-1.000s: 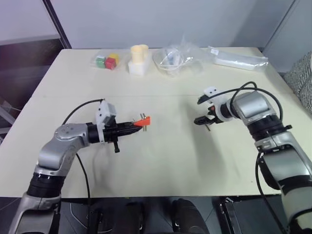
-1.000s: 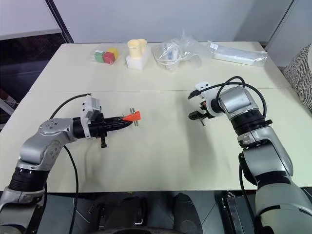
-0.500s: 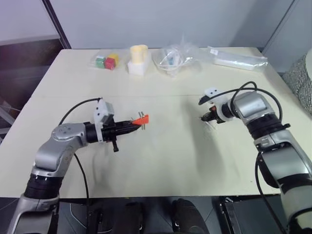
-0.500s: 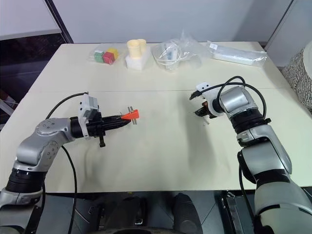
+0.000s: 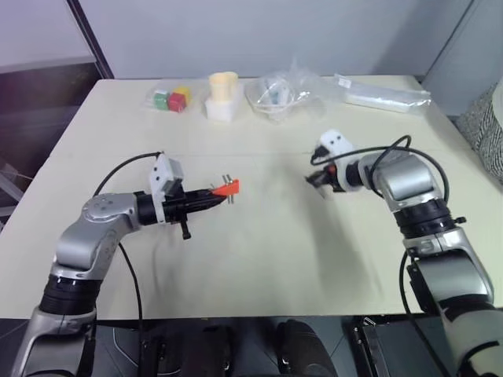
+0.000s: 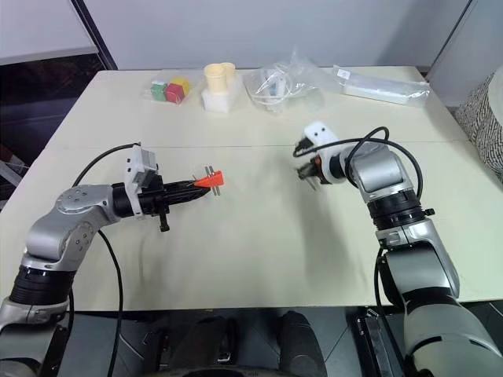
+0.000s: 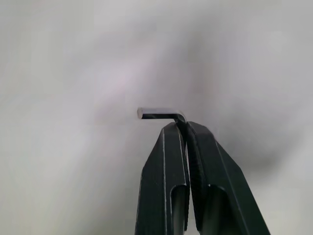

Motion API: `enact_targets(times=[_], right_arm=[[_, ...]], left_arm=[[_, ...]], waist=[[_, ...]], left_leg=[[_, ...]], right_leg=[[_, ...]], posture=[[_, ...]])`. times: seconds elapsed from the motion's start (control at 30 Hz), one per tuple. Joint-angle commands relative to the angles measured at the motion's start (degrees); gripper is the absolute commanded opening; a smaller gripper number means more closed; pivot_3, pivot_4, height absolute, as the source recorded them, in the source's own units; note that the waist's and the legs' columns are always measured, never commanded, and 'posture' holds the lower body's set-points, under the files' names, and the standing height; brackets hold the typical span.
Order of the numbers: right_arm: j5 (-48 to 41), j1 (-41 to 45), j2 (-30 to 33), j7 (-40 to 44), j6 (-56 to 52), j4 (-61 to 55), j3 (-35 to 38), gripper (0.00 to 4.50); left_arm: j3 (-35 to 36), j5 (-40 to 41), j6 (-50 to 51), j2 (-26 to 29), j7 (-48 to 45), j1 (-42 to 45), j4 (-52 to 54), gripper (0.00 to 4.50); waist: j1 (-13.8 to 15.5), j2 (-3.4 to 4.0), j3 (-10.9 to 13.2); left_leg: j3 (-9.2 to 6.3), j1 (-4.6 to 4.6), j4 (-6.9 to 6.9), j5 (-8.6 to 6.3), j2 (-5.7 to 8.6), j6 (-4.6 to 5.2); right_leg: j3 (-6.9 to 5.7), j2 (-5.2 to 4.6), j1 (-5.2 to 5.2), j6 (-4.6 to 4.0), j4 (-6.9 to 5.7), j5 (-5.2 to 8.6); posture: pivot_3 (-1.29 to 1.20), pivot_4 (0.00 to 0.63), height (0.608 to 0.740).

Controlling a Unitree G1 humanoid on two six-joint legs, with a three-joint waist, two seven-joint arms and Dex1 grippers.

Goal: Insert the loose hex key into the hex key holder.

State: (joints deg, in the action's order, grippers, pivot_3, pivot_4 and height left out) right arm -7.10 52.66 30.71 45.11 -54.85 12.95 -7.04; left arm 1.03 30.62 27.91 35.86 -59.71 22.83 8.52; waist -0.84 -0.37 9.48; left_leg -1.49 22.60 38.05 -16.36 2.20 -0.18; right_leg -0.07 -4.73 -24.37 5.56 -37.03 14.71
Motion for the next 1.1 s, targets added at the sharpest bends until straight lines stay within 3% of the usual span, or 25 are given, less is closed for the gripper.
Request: enact_targets(times=[0.03,0.47,0.57,0.83,1.1], right_arm=[[-5.26,2.03,-4.51,-5.27,0.79,-7.21,9.39,0.02],[-39.65,2.95,-25.43,-18.24,-18.11,-24.47,35.04,0.02],[-41.39,0.57,-25.76,-19.58,-15.87,-26.74,33.34,0.02],[-23.01,-9.49,-25.41,-19.27,14.82,-25.25,17.36,0.02],[-19.56,-12.99,-25.56,-18.7,23.83,-25.13,10.5,0.02]], left_arm=[[-0.04,0.35,-0.96,-0.44,-0.48,1.31,0.76,0.0],[-1.58,-2.23,-4.19,-3.16,-1.53,6.21,-6.92,0.0],[-1.09,-2.03,-3.97,-3.81,-1.21,7.21,-7.46,0.0],[-0.47,-0.56,-1.82,-4.99,0.15,8.17,-5.38,0.0],[0.64,1.07,0.18,-4.88,1.34,9.34,-4.98,0.0]], waist=[[0.04,0.0,0.0],[0.07,0.0,0.0],[0.04,0.0,0.0],[-0.39,0.0,0.0],[-0.27,0.0,0.0]], left_leg=[[0.0,0.0,0.0,0.0,0.0,0.0],[-0.04,0.03,-0.03,0.0,0.0,0.0],[-0.03,0.03,-0.03,0.0,0.01,0.0],[0.01,0.02,-0.05,0.0,0.01,0.0],[0.0,0.02,-0.04,0.0,0.02,0.0]], right_leg=[[0.0,0.0,0.0,0.0,0.0,0.0],[-0.01,-0.06,-0.02,0.0,-0.04,-0.01],[-0.01,-0.07,-0.02,0.0,-0.04,-0.01],[0.0,0.06,-0.1,0.01,-0.11,-0.01],[-0.02,0.08,-0.1,0.01,-0.13,-0.01]], posture=[[0.0,0.15,0.74],[0.0,0.15,0.74],[0.0,0.15,0.74],[0.0,0.15,0.74],[0.0,0.15,0.74]])
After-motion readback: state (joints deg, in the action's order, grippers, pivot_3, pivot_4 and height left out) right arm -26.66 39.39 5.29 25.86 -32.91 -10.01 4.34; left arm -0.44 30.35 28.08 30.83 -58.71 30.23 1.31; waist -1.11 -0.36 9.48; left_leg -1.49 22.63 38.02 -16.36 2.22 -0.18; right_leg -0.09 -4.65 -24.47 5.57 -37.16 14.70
